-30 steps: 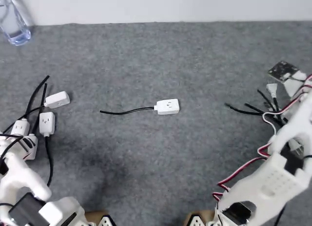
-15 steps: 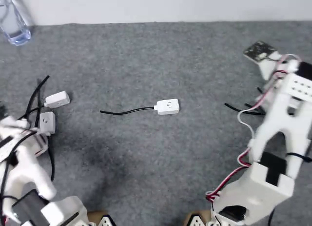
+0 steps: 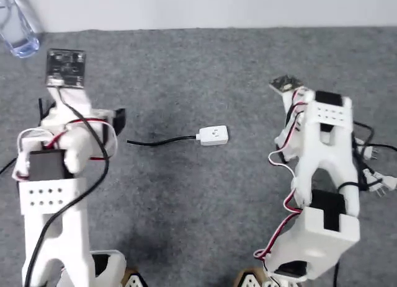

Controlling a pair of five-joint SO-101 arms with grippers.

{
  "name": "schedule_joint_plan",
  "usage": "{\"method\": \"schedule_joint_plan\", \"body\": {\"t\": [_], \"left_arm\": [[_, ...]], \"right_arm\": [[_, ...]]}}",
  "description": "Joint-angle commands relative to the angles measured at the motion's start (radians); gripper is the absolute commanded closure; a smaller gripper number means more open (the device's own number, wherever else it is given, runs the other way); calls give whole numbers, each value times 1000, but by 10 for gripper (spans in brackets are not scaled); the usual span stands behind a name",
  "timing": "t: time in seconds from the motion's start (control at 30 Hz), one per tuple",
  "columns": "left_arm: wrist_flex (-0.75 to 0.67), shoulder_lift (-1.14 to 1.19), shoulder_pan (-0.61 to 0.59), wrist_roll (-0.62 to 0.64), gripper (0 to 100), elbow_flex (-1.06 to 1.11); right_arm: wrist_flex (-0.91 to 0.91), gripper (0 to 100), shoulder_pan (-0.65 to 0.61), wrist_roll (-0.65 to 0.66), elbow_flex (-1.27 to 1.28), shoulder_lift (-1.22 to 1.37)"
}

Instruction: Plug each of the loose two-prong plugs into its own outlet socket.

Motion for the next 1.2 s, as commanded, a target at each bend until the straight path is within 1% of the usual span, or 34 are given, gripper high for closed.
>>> {"method": "schedule_joint_plan", "body": {"t": [0.0, 0.17, 0.23, 0.37, 0.47, 0.63, 0.7, 0.87, 0.93, 0.97, 1.17], "left_arm": [[-64, 38, 114, -89, 752, 10], [-261, 224, 135, -242, 753, 91], [-313, 298, 143, -310, 754, 94], [-302, 414, 242, -562, 754, 105], [-302, 470, 307, -652, 754, 101], [-373, 528, 436, -667, 754, 94], [-416, 575, 468, -669, 754, 94], [-559, 740, 468, -683, 754, 85], [-568, 787, 468, -736, 754, 79], [-563, 792, 465, -744, 754, 62], [-551, 793, 408, -749, 754, -16]], "right_arm": [[-145, 706, -5, -48, 83, -54], [-338, 706, -13, -123, 233, -44], [-412, 706, -24, -138, 285, -44], [-440, 707, -25, -144, 310, -48], [-443, 707, -25, -144, 308, -45], [-446, 707, -30, -143, 308, -44], [-446, 707, -30, -143, 308, -44], [-446, 707, -30, -140, 310, -44], [-447, 707, -30, -138, 310, -44], [-447, 707, -30, -138, 310, -44], [-447, 707, -35, -138, 310, -44]]}}
